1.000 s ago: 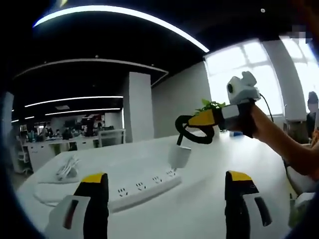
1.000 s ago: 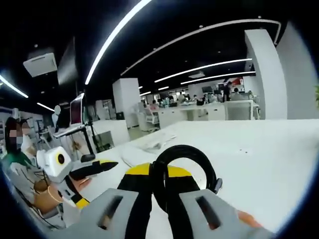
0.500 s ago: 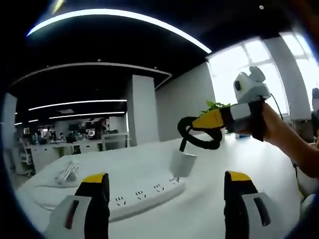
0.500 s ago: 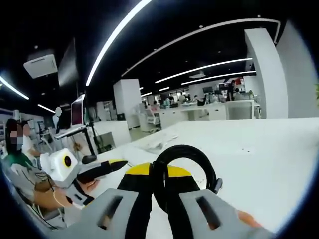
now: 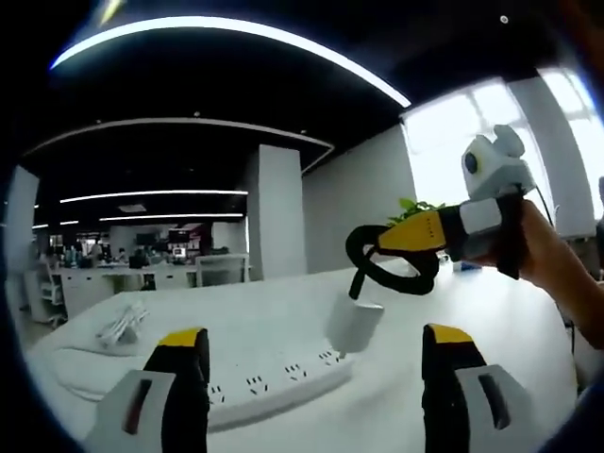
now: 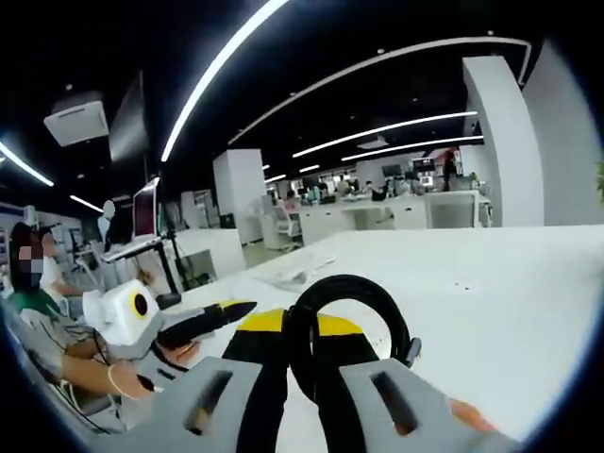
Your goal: Straighten the power strip on the desk, plug the charger into it
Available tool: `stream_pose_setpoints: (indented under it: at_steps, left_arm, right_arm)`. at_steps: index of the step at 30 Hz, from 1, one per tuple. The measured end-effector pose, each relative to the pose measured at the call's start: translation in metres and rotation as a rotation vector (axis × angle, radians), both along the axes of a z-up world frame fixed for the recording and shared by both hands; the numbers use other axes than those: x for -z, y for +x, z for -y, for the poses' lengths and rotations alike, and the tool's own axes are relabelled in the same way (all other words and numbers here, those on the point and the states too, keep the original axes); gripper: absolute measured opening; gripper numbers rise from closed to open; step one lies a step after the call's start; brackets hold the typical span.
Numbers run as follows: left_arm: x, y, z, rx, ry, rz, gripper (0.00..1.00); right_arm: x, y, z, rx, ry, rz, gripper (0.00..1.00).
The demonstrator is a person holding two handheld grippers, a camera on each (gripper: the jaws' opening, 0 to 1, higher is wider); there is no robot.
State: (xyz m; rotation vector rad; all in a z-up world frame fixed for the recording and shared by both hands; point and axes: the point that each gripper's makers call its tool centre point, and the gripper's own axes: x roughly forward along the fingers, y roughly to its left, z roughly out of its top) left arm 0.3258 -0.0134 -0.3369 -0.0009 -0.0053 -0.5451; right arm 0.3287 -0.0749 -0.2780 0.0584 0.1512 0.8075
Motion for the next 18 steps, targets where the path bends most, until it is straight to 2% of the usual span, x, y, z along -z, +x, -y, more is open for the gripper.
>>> stream_pose_setpoints:
  at_steps: [4,11,18]
  left_arm:
    - [-0.003,0.004,0.009,-0.004,0.004,0.016,0.95]
    - [-0.007,0.014,0.016,-0.055,-0.004,0.032,0.95]
    - [-0.001,0.021,0.017,-0.093,0.012,0.019,0.93]
  right_arm:
    - [-0.003,-0.001,-0.001,-0.003,0.007,0.002,0.07]
    - [-0.006,-0.002,-0.006,-0.005,0.007,0.011,0.07]
    - [-0.008,-0.003,-0.008,-0.004,0.005,0.015,0.07]
